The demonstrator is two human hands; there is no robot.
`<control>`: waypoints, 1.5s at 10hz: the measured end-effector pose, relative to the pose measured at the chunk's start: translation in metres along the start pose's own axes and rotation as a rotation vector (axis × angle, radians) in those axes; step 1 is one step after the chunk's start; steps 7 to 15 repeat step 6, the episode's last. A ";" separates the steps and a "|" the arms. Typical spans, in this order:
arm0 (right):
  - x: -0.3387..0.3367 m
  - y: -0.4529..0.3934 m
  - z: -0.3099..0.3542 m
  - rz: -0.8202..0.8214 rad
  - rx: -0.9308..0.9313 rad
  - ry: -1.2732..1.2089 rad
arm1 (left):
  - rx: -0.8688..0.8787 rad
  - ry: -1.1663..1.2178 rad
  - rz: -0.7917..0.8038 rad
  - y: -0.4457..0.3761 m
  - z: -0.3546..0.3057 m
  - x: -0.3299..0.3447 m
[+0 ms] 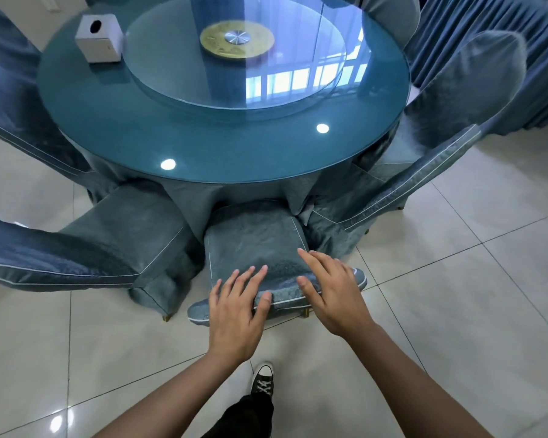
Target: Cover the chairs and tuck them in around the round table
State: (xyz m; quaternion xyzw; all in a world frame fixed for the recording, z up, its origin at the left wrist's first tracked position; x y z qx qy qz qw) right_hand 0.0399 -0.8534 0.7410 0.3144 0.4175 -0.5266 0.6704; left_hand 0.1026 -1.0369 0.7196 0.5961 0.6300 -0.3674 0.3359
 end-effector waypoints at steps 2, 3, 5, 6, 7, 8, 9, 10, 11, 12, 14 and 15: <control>0.001 -0.008 0.002 0.097 0.022 0.098 | -0.170 0.038 0.144 -0.008 0.008 0.005; -0.008 -0.015 0.006 0.121 0.018 0.100 | -0.228 0.054 0.265 -0.012 0.012 0.010; -0.036 -0.038 0.012 0.136 -0.015 0.066 | -0.344 0.109 0.306 -0.017 0.011 0.008; -0.043 -0.046 0.007 0.163 -0.006 0.048 | -0.398 0.155 0.297 -0.018 0.012 0.008; -0.043 -0.046 0.007 0.163 -0.006 0.048 | -0.398 0.155 0.297 -0.018 0.012 0.008; -0.043 -0.046 0.007 0.163 -0.006 0.048 | -0.398 0.155 0.297 -0.018 0.012 0.008; -0.043 -0.046 0.007 0.163 -0.006 0.048 | -0.398 0.155 0.297 -0.018 0.012 0.008; -0.043 -0.046 0.007 0.163 -0.006 0.048 | -0.398 0.155 0.297 -0.018 0.012 0.008; -0.043 -0.046 0.007 0.163 -0.006 0.048 | -0.398 0.155 0.297 -0.018 0.012 0.008; -0.043 -0.046 0.007 0.163 -0.006 0.048 | -0.398 0.155 0.297 -0.018 0.012 0.008; -0.043 -0.046 0.007 0.163 -0.006 0.048 | -0.398 0.155 0.297 -0.018 0.012 0.008; -0.043 -0.046 0.007 0.163 -0.006 0.048 | -0.398 0.155 0.297 -0.018 0.012 0.008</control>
Point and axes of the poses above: each hand's wrist, its own y-axis away from the middle knuckle, its own x-axis out of the palm, z = x × y, the point moved 10 cm from there along -y, towards the middle knuckle, and after that the axes turned 8 degrees about x, right-handed, at the moved point
